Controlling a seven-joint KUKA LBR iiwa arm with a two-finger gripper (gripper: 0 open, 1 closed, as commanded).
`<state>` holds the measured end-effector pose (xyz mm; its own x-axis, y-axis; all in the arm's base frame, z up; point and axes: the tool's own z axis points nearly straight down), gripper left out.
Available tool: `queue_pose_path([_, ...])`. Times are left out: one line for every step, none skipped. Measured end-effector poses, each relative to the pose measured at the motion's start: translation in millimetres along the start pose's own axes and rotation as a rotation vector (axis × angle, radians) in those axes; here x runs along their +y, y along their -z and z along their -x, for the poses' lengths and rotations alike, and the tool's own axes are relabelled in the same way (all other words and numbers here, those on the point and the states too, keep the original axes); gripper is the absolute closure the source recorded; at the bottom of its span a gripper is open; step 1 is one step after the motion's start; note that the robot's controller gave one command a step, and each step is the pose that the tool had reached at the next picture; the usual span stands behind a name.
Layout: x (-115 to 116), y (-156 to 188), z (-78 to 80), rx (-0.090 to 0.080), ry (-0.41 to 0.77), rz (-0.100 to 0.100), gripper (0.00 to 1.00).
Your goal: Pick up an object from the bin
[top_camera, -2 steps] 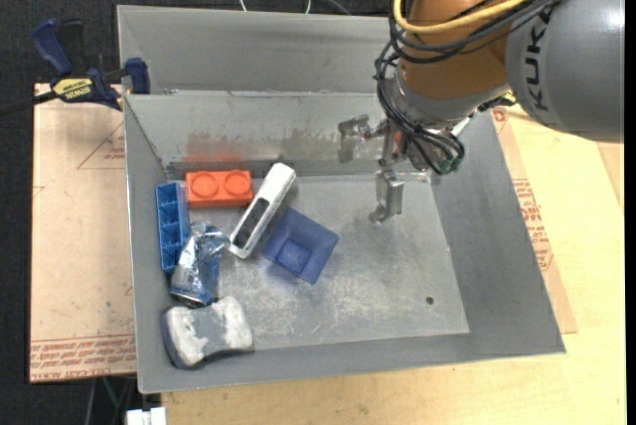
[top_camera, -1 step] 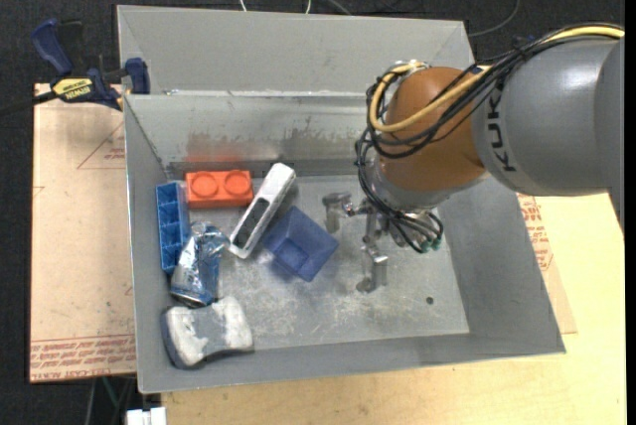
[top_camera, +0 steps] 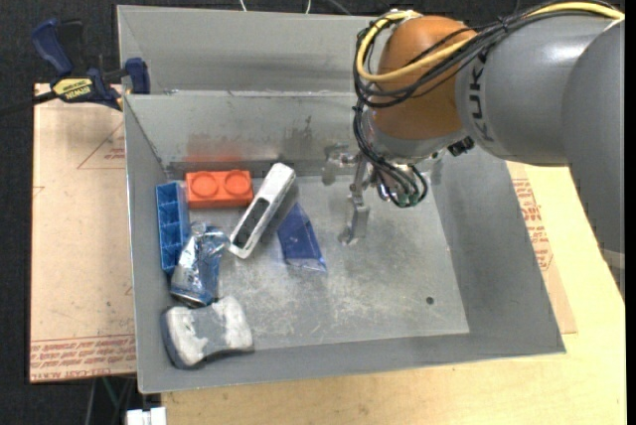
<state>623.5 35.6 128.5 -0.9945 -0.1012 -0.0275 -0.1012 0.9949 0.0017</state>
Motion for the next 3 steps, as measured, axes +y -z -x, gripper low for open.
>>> queue_pose_path([47.1, -59.5, -77.8, 0.043, 0.233, 0.008, 0.00])
queue_pose_path([34.7, -53.1, -7.5, -0.018, 0.071, -0.001, 1.00])
queue_pose_path([34.7, -53.0, -7.4, -0.018, 0.071, -0.001, 1.00])
